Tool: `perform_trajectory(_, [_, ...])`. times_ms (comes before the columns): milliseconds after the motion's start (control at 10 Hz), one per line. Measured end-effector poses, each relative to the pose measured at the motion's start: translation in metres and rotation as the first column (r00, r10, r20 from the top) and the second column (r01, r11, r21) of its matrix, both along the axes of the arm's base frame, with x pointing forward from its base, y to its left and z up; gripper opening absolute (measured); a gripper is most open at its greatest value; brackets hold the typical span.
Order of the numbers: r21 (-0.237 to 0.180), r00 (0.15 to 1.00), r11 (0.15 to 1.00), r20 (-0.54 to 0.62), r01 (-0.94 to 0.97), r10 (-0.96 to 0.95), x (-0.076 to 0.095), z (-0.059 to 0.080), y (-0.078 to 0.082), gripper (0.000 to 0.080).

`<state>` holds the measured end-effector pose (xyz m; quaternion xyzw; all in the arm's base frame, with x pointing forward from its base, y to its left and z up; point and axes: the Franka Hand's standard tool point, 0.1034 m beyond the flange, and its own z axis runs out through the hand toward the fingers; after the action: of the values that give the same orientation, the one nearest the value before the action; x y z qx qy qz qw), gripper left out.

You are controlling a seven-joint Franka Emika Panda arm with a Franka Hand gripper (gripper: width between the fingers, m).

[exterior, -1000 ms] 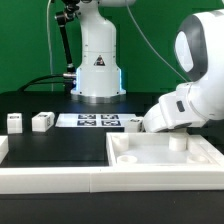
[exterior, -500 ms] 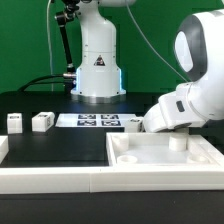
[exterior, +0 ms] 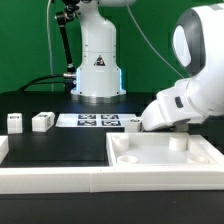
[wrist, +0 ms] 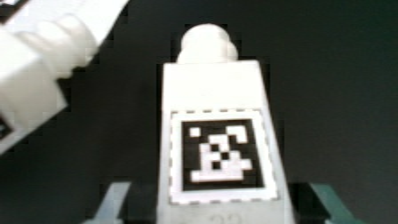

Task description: Assemble square table

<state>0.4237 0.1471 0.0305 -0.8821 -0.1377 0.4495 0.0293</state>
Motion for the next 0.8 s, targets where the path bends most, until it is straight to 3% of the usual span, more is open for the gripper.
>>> perform_trajectory(200, [0.014,1.000,1.000,0.009,0.016,-0.016,0.018,0.026,-0.014,0.0290])
perform_trajectory(600, [0.031,0.994,0.999,0.102,0.032,-0.035,0.033,0.021,-0.014,0.0290])
perform_trajectory(700, [0.049,0.984,0.998,0.176,0.031,-0.040,0.039,0.024,-0.017,0.0290])
perform_trajectory(800, [0.063,0.980,0.998,0.193,0.026,-0.038,0.040,0.037,-0.026,0.0290])
